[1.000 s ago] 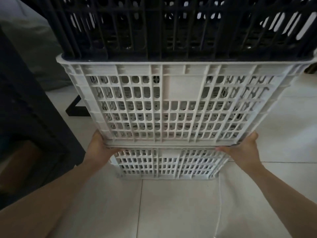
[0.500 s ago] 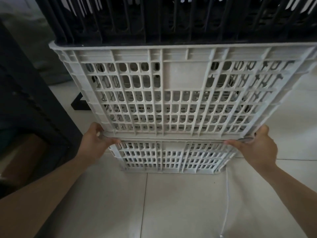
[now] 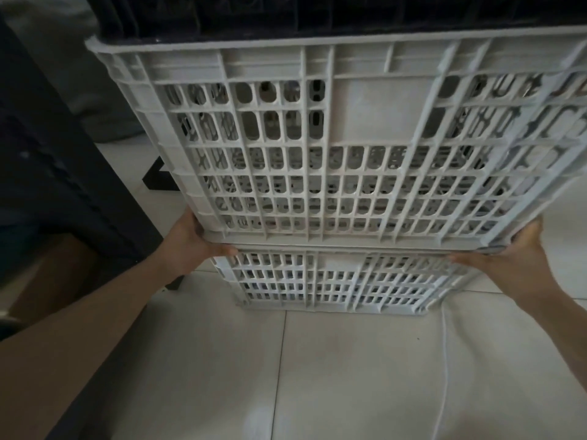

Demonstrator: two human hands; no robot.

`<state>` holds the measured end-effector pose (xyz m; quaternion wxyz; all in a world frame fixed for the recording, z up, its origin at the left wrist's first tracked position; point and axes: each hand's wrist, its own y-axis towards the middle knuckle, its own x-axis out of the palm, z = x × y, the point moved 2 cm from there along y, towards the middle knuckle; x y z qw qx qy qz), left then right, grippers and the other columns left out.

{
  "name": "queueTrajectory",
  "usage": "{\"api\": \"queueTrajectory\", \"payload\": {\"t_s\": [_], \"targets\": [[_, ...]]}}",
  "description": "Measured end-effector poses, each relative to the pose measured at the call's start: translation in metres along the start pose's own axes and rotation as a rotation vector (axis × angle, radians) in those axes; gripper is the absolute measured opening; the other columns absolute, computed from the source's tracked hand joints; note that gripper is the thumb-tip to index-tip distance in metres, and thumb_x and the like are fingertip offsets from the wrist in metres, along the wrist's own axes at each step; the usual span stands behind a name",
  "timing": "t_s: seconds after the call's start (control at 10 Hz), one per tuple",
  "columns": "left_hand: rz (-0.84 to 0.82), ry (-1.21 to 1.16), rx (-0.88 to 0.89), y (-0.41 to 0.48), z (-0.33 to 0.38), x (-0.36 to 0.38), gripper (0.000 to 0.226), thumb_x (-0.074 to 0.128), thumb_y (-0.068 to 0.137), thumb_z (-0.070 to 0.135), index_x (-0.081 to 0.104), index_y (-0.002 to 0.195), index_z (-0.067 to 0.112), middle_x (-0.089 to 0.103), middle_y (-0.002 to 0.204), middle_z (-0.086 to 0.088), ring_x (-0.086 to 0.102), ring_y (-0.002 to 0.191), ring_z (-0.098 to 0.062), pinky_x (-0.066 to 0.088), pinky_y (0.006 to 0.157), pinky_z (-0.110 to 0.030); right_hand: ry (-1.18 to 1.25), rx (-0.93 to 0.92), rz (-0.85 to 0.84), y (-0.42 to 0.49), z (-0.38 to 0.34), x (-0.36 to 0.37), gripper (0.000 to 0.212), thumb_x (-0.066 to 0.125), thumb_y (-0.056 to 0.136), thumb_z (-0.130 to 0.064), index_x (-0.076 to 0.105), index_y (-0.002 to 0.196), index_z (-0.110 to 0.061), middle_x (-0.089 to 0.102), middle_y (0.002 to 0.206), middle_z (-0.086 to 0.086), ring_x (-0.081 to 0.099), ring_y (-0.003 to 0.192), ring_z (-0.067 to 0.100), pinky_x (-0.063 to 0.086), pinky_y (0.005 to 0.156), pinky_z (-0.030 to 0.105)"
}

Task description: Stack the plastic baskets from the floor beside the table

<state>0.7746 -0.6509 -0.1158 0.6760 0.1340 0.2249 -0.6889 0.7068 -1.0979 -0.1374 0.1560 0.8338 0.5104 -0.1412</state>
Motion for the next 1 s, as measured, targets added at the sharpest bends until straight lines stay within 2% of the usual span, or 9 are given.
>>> {"api": "queueTrajectory", "payload": {"t_s": [0.1,0.2,0.3,0.5,0.6,0.7,0.8,0.9,1.0], "targets": [[0.067,0.026,0.021,-0.003,-0.001,0.001,0.090,0.082,0.062,-0.001,0.035,0.137,0.009,0.053,0.117,0.006,0.047,0.108,-0.010,0.045,0.069,-0.003,-0.049,0.025,0.027,-0.003,-0.004,0.000,0.103,0.090,0.045,-0.015,0.037,0.133,-0.015,0.053,0.116,-0.009,0.052,0.109,0.011,0.043,0.095,0.034],[0.103,0.045,0.017,-0.007,-0.001,0.001,0.091,0.085,0.061,0.004,0.036,0.137,0.011,0.053,0.131,-0.002,0.050,0.110,-0.014,0.044,0.087,-0.024,-0.072,0.045,0.048,-0.003,-0.007,-0.003,0.096,0.091,0.050,-0.007,0.039,0.130,-0.016,0.053,0.117,-0.008,0.051,0.110,0.012,0.043,0.097,0.035],[0.126,0.109,0.023,-0.011,-0.001,0.001,0.090,0.086,0.061,0.012,0.037,0.137,0.013,0.054,0.129,0.002,0.052,0.118,-0.019,0.042,0.092,-0.026,-0.079,0.054,0.044,-0.004,-0.009,-0.005,0.100,0.092,0.045,-0.013,0.039,0.130,-0.017,0.053,0.117,-0.009,0.051,0.111,0.011,0.044,0.097,0.035],[0.146,0.220,0.018,-0.017,0.004,0.006,0.087,0.082,0.068,0.018,0.033,0.139,0.010,0.052,0.136,-0.008,0.050,0.125,-0.026,0.039,0.092,-0.025,-0.088,0.067,0.036,-0.005,-0.011,-0.006,0.112,0.084,0.028,-0.043,0.039,0.128,-0.022,0.053,0.102,-0.024,0.051,0.109,0.008,0.042,0.094,0.030],[0.140,0.226,0.021,-0.020,0.006,0.009,0.087,0.080,0.070,0.017,0.030,0.140,0.010,0.052,0.136,-0.008,0.049,0.126,-0.025,0.038,0.093,-0.025,-0.094,0.075,0.037,-0.005,-0.009,-0.007,0.111,0.088,0.030,-0.039,0.038,0.128,-0.024,0.054,0.107,-0.019,0.051,0.110,0.008,0.042,0.096,0.030],[0.103,0.245,-0.038,-0.019,0.004,0.007,0.086,0.079,0.071,0.024,0.028,0.140,0.014,0.053,0.136,-0.003,0.050,0.127,-0.024,0.041,0.098,-0.030,-0.114,0.113,0.033,-0.004,-0.011,-0.008,0.100,0.093,0.047,-0.016,0.037,0.131,-0.020,0.053,0.104,-0.019,0.049,0.108,0.009,0.042,0.095,0.030],[-0.017,0.502,-0.096,-0.015,0.004,-0.004,0.088,0.074,0.074,0.042,0.026,0.143,0.015,0.052,0.137,-0.001,0.051,0.126,-0.024,0.043,0.102,-0.036,-0.193,0.151,-0.010,-0.002,-0.018,-0.007,0.098,0.091,0.054,-0.013,0.033,0.134,-0.014,0.056,0.118,-0.004,0.053,0.113,0.016,0.042,0.093,0.032],[-0.246,0.814,-0.285,-0.023,0.030,-0.019,0.072,0.061,0.086,0.035,0.028,0.142,0.005,0.054,0.127,-0.010,0.057,0.112,-0.028,0.047,0.088,-0.034,-0.341,0.348,-0.150,-0.009,-0.038,-0.019,0.097,0.087,0.062,-0.018,0.028,0.139,-0.008,0.052,0.137,0.012,0.050,0.125,0.031,0.041,0.095,0.038],[-0.435,0.858,-0.398,-0.057,0.087,-0.037,0.067,0.052,0.089,0.044,0.034,0.141,0.006,0.051,0.133,-0.010,0.053,0.120,-0.027,0.041,0.087,-0.030,-0.477,0.566,-0.395,-0.025,-0.093,-0.035,0.105,0.081,0.071,-0.022,0.013,0.149,-0.007,0.039,0.148,0.017,0.044,0.131,0.035,0.040,0.096,0.035]]}}
